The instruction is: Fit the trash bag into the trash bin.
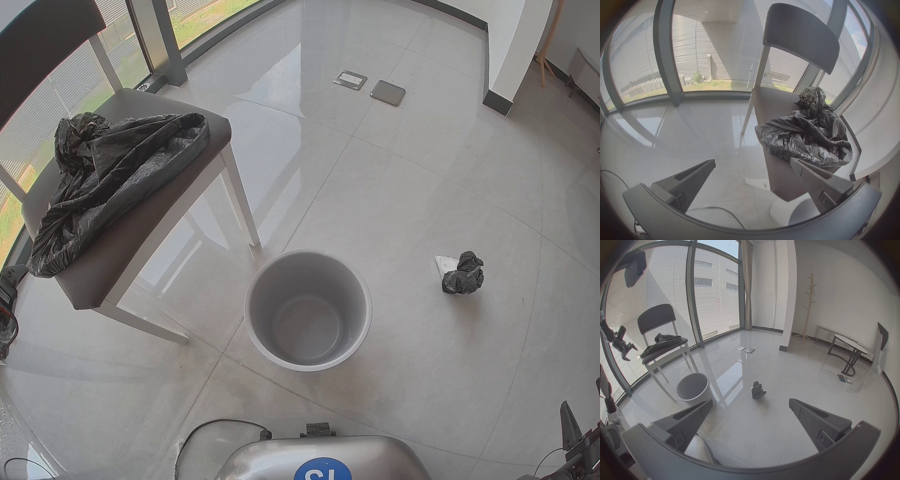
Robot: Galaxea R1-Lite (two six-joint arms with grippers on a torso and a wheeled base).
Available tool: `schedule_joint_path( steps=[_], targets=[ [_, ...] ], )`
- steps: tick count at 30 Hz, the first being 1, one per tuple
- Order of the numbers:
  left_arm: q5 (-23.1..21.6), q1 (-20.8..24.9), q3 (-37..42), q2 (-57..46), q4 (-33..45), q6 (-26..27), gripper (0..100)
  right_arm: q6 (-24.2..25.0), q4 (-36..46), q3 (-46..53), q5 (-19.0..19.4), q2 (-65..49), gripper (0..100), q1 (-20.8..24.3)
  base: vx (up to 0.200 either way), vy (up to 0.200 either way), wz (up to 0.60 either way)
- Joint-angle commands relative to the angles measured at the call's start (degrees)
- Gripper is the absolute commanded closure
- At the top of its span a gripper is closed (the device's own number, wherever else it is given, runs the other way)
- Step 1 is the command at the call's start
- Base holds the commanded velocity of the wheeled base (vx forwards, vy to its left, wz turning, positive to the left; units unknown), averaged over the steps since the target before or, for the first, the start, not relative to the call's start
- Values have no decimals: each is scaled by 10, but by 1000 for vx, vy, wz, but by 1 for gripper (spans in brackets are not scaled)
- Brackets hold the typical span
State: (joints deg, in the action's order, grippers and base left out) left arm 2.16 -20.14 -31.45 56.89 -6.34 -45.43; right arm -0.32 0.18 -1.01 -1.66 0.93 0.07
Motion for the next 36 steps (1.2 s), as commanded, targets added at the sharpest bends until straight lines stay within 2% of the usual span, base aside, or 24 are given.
schedule_joint_path(
  steps=[1, 5, 12, 13, 14, 16, 18, 26, 36],
  targets=[
    [4, 9, 9, 4, 1, 3, 0, 0, 0, 10, 0, -9, 0, 0, 0, 0, 0],
    [20, 62, 24, -13, -1, 10, 0, 0, 0, 10, 0, -9, 0, 0, 0, 0, 0],
    [76, 71, 22, 38, -46, 53, 0, 0, 0, 10, 1, -9, 0, 0, 0, 0, 0],
    [115, 94, 29, 58, -80, 75, 0, 0, 0, 10, 1, -9, 0, 0, 0, 0, 0],
    [117, 95, 29, 59, -82, 76, 0, 0, 0, 10, 1, -9, 0, 0, 0, 0, 0],
    [156, 107, 28, 93, -112, 84, 0, 0, 0, 10, 1, -9, 0, 0, 0, 0, 0],
    [173, 112, 22, 121, -147, 82, 0, 0, 0, 10, 1, -9, 0, 0, 0, 0, 0],
    [186, 125, 19, 174, -245, 66, 0, 1, 0, 10, 1, -9, 0, 0, 0, 0, 0],
    [198, 122, -11, 219, -254, 44, 0, 1, 0, 9, 1, -9, 0, 0, 0, 0, 0]
  ],
)
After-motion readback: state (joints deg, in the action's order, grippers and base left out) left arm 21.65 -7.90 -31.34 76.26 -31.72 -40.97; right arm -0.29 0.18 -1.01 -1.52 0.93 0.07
